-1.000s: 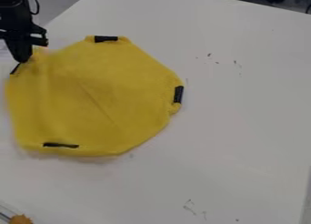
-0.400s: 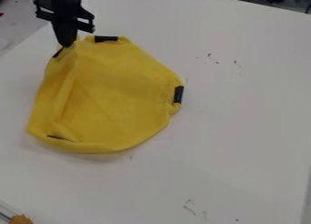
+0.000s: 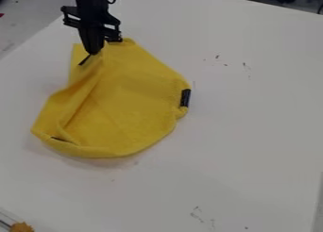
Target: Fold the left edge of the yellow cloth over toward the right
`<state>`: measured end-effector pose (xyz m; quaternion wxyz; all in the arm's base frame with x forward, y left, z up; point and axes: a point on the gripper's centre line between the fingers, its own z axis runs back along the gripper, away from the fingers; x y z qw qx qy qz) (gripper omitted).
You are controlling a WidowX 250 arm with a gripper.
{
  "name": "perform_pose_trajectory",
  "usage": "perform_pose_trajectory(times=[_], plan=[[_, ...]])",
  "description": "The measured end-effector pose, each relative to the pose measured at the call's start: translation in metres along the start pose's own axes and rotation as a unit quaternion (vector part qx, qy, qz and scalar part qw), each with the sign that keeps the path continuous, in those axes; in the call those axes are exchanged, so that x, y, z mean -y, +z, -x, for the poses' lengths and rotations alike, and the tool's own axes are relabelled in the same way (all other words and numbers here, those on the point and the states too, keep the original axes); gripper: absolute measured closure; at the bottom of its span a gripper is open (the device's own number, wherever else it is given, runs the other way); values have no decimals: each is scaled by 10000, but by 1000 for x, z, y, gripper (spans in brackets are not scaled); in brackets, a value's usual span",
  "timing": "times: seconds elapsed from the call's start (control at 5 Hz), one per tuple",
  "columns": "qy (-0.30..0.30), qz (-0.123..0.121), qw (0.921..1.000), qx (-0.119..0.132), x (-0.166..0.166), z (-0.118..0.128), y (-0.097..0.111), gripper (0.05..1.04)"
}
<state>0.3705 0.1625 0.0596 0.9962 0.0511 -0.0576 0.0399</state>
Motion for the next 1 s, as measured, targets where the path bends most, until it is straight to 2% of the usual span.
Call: perform_pose_trajectory(times=[0.2, 0.4, 0.6, 0.8, 1.0], plan=[[0, 208, 9998, 40, 11, 1, -4, 1009], [-13, 297, 9996, 28, 32, 2, -11, 864], [42, 241, 9997, 77, 38, 1, -10, 612], [75, 14, 9994, 333, 40, -5, 15, 309], [-49, -164, 9989, 442, 46, -7, 27, 91]])
